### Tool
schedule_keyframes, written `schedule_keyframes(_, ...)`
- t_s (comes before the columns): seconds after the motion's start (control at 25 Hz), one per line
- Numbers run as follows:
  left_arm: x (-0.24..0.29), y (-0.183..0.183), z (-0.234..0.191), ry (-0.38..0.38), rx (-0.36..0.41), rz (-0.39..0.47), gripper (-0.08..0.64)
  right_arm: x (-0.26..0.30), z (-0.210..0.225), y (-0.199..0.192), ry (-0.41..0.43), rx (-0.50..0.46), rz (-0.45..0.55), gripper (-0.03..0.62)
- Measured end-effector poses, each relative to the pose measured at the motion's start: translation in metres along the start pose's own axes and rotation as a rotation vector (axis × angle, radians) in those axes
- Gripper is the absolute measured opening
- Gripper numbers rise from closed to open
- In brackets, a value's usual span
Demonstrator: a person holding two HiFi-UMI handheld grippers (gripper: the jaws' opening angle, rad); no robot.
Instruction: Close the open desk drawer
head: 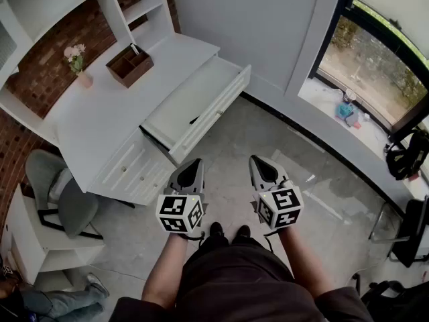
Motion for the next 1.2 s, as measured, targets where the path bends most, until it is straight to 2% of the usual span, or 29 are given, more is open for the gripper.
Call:
schedule_keyframes(0.32, -0.002, -0.008, 0.008, 0.034, -0.001, -0.02, 0.009, -0.013, 0.014, -0.012, -0.035, 0.068, 0.01, 0.005)
schedule_keyframes(0.88, 0.004, -0.021, 0.023, 0.144, -0.025, -0.05, 0.009, -0.04, 0.053, -0.019, -0.008, 0.062, -0.002, 0.005)
schedule_keyframes(1.2, 0.041, -0.018, 0.022, 0.16, -0.004, -0.078, 0.009, -0.021, 0.084, -0.022, -0.013, 0.09, -0.023, 0.005)
Point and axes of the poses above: the fingertips, and each gripper's own axes: x forward along the fingers, z to its right, y out of its top, the point moved 4 cm from there along -x, backward along the fingers, and after that the axes turned 11 degrees about y, right-handed, at the moved point
